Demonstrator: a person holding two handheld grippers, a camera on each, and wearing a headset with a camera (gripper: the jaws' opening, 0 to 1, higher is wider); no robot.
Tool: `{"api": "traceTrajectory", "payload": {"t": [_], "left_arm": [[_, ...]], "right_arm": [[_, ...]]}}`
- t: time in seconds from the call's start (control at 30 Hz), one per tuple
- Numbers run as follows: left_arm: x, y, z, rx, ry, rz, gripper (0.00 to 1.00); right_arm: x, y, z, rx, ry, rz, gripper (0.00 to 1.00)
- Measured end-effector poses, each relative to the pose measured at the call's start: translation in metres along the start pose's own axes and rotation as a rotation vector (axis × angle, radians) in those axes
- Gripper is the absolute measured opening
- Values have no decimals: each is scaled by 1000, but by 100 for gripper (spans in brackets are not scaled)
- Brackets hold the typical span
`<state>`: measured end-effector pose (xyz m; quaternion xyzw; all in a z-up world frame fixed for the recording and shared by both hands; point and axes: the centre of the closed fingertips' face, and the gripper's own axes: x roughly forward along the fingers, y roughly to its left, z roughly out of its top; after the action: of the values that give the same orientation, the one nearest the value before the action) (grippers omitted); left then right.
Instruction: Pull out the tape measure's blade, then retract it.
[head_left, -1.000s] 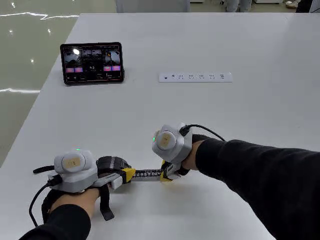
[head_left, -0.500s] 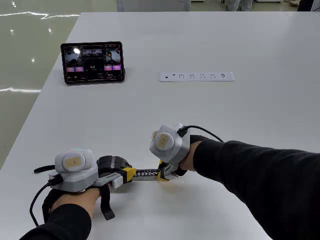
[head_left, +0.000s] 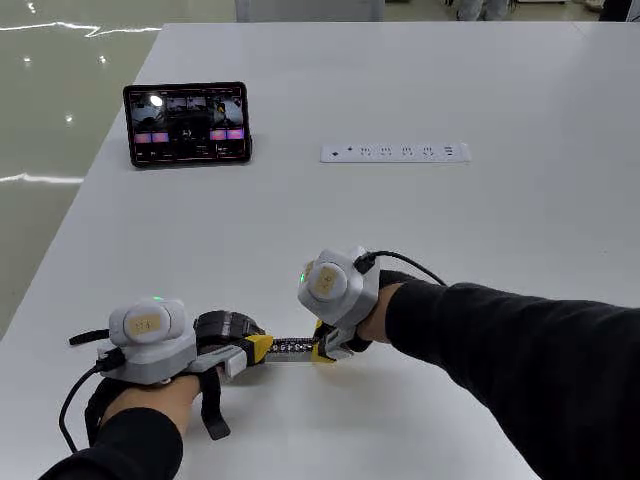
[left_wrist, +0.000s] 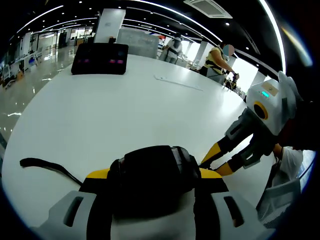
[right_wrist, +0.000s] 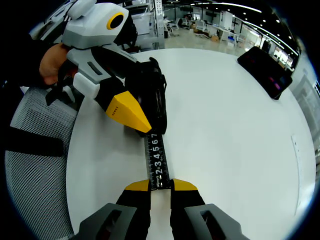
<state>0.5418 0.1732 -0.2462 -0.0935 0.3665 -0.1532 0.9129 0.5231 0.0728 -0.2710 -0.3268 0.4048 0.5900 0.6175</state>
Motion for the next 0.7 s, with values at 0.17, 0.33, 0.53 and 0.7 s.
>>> {"api": "traceTrajectory", "payload": {"t": [0.17,0.33,0.53,0.7], "left_arm": [[0,0,0,-1,3,-1,61],[0,0,0,-2,5,0,61],[0,0,0,-3,6,-2,61],[0,0,0,-4,6,-2,61]], "right_arm": [[1,0,2,-5,-5,1,10],[2,0,4,2,-17,-2,10],[4,0,7,7,-31,-1,10],[5,1,9,21,-46,3,10]]}}
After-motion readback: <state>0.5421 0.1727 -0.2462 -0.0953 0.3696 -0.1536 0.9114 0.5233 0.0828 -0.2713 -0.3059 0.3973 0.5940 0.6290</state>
